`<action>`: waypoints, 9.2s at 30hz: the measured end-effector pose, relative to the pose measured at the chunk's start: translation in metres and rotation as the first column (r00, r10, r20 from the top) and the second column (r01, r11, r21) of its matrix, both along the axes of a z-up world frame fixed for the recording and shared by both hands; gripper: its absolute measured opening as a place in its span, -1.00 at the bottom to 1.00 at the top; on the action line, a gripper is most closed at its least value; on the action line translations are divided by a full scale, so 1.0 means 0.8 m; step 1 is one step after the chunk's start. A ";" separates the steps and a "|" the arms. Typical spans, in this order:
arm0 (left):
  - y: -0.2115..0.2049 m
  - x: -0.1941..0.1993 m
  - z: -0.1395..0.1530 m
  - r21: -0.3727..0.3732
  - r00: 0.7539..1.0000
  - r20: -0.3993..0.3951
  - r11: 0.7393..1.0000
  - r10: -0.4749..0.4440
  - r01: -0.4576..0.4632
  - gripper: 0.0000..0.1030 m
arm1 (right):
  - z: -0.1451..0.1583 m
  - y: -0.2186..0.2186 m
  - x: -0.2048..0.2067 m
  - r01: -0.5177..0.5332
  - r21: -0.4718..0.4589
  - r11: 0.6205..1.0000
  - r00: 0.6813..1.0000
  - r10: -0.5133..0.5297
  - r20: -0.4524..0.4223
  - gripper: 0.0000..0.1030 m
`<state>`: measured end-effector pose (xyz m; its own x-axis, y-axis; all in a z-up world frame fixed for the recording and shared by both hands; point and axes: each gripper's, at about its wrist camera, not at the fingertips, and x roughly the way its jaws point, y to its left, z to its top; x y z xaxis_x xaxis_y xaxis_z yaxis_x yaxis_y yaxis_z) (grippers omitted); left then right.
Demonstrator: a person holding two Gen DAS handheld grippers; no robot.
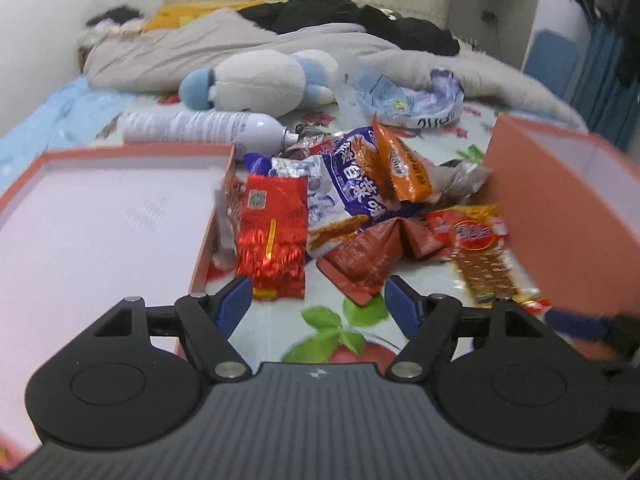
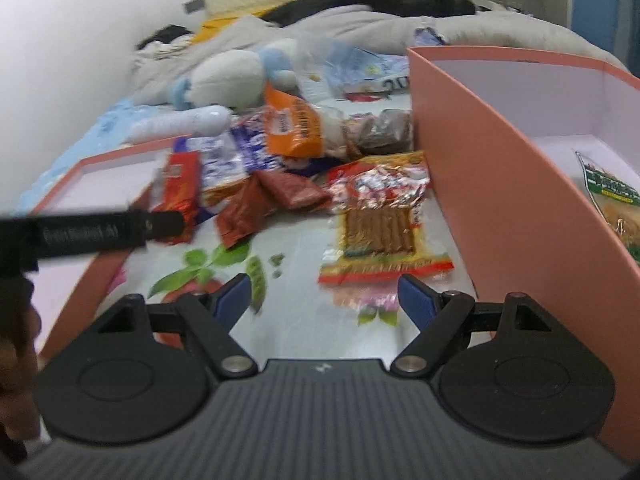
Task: Organize snacks
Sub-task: 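Grasp the red tea bag with the left tool while the right tool grasps a red-labelled spicy strip pack, then lift the red tea bag with the left tool while the right tool lifts the spicy strip pack, then carry both packs over the deep pink box and release them inside, then withdraw both tools from the deep pink box back toward the pile, then lower the left tool onto the blue-white snack bag while the right tool lowers onto a brown strip pack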
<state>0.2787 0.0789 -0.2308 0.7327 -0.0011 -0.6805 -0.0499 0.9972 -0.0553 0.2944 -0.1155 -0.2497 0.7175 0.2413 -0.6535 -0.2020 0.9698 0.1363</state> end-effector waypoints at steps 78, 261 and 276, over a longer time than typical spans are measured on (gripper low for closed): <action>-0.017 -0.055 -0.037 -0.034 0.990 -0.134 0.999 -0.046 0.042 0.10 | -0.028 -0.005 -0.056 -0.198 -0.156 0.968 0.977 0.181 -0.116 0.51; -0.079 -0.188 0.197 -0.074 0.999 0.006 0.996 -0.054 0.054 0.43 | 0.137 -0.097 -0.175 -0.202 0.111 0.973 0.978 0.195 0.078 0.70; -0.037 -0.050 0.135 -0.065 0.996 -0.066 0.996 -0.060 0.056 0.57 | 0.090 -0.038 -0.087 -0.189 0.065 0.980 0.982 0.187 0.025 0.70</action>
